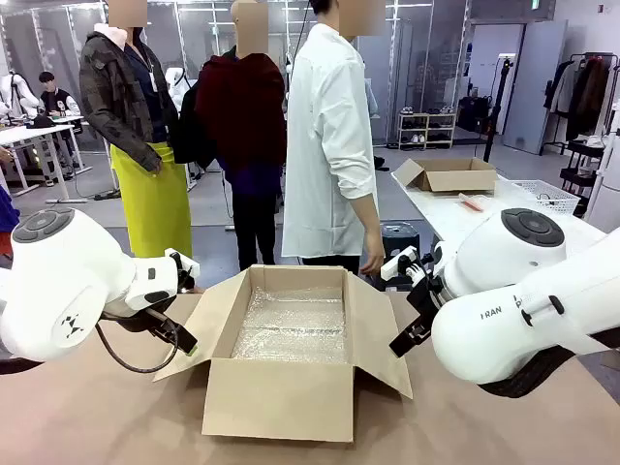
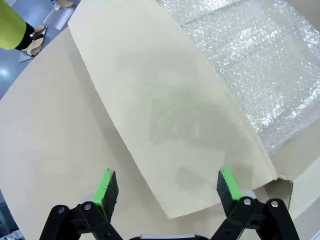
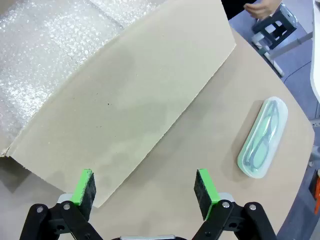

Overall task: Pack the glasses set securely to prepare it for shipping.
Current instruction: Place the Glasses case inside the Package Box, then put the Glasses case from the right side of the table into the Package Box.

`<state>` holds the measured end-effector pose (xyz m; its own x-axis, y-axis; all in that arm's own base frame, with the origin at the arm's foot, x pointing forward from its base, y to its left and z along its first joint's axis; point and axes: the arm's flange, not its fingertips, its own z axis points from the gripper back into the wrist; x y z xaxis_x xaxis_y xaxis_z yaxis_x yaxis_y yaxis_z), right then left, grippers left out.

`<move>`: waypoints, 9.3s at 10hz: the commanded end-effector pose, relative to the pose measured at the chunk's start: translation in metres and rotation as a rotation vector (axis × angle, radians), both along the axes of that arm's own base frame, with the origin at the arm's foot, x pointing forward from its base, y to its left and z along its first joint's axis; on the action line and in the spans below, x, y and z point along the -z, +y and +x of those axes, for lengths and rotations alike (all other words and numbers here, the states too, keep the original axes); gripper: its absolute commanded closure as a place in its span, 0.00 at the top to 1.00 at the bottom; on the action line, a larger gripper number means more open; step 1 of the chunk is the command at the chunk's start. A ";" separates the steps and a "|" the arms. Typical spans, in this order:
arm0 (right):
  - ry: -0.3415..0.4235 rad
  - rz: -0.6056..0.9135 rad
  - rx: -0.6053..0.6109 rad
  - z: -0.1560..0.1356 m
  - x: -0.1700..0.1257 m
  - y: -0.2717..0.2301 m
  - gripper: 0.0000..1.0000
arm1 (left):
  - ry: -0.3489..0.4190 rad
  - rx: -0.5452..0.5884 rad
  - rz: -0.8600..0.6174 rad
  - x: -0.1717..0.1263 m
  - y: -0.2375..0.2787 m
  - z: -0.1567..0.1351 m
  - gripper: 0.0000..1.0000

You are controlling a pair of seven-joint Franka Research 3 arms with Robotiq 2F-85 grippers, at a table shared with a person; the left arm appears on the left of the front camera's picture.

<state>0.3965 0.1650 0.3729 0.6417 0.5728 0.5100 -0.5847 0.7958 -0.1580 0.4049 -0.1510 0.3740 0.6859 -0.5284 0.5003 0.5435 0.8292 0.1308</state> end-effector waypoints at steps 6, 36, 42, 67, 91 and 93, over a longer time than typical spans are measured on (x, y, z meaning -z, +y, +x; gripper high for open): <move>0.000 0.000 0.000 0.000 0.000 0.000 1.00 | 0.001 0.001 0.000 0.001 -0.001 -0.001 1.00; 0.413 0.027 0.539 0.214 -0.005 -0.139 1.00 | -0.051 0.596 -0.190 -0.155 0.064 -0.077 1.00; 0.495 0.066 0.608 0.245 0.049 -0.136 1.00 | -0.051 0.596 -0.190 -0.155 0.064 -0.077 1.00; 0.369 -0.461 -0.650 0.207 -0.076 0.212 0.25 | -0.051 0.596 -0.190 -0.155 0.064 -0.077 1.00; 0.427 -0.411 -0.657 0.259 0.018 0.227 1.00 | -0.051 0.596 -0.190 -0.155 0.064 -0.077 1.00; 0.427 -0.411 -0.657 0.259 0.018 0.227 1.00 | -0.051 0.596 -0.190 -0.155 0.064 -0.077 1.00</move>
<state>0.6564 0.3894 0.3544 0.2103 0.9772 -0.0278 -0.9776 0.2099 -0.0184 0.3280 -0.0899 0.5284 0.2933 -0.7096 0.6406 0.9050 0.4221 0.0532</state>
